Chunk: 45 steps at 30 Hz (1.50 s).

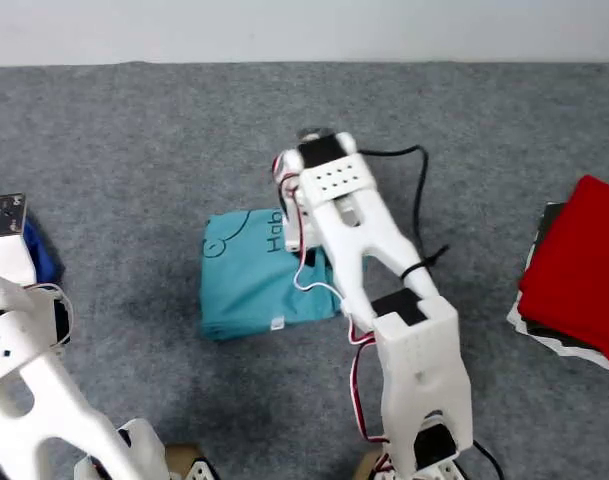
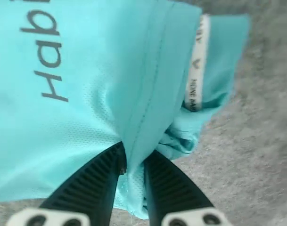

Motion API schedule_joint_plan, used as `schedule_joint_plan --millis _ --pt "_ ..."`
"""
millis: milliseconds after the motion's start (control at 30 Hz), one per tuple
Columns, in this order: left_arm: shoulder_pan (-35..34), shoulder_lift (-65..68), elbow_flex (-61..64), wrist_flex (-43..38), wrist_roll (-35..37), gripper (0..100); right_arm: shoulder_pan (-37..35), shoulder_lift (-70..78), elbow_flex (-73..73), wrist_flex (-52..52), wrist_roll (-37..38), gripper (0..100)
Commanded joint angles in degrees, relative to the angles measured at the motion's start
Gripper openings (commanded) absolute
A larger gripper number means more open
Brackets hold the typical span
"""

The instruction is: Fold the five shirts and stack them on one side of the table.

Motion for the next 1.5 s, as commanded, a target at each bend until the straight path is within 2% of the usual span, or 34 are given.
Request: schedule_joint_plan --millis 0,233,400,467,600,667,767,833,967,1067,1167,1467 --pt "0.4 -1.3 -0.4 1.3 -0.4 0 3.2 -5.3 -3.9 1.1 4.6 0.9" --pt "0.4 -1.3 -0.4 1.3 -0.2 0 8.7 -0.7 -3.9 0.8 7.8 0.9" --pt "0.4 -1.3 -0.3 1.3 -0.2 0 9.0 0.6 -3.9 0.8 10.6 1.7" --pt "0.4 -1.3 -0.3 1.3 -0.2 0 8.3 0.6 -3.9 1.4 9.8 7.3" --pt "0.4 -1.3 -0.1 1.3 -0.2 0 7.8 -1.1 -4.0 2.2 6.9 26.1" --pt "0.4 -1.3 -0.1 1.3 -0.2 0 7.0 -3.3 -4.0 2.4 6.9 30.3" --pt "0.4 -1.3 -0.1 1.3 -0.2 0 5.1 -7.3 -4.0 2.4 6.9 27.7" --pt "0.4 -1.3 -0.1 1.3 -0.2 0 3.4 -9.1 -3.6 2.5 6.9 22.3" --pt "0.3 -1.3 -0.1 1.3 -0.2 0 0.8 -9.6 -3.5 2.5 6.9 1.1" --pt "0.1 -1.3 -0.2 1.3 -0.2 0 -0.3 -9.2 -3.0 2.6 6.9 4.2" --pt "0.1 -1.3 -0.3 1.3 -0.2 0 -1.8 -9.2 -2.3 2.6 6.8 0.7" --pt "0.1 -1.3 0.0 1.3 -0.2 0 -7.7 -2.6 6.7 2.0 6.8 0.9"
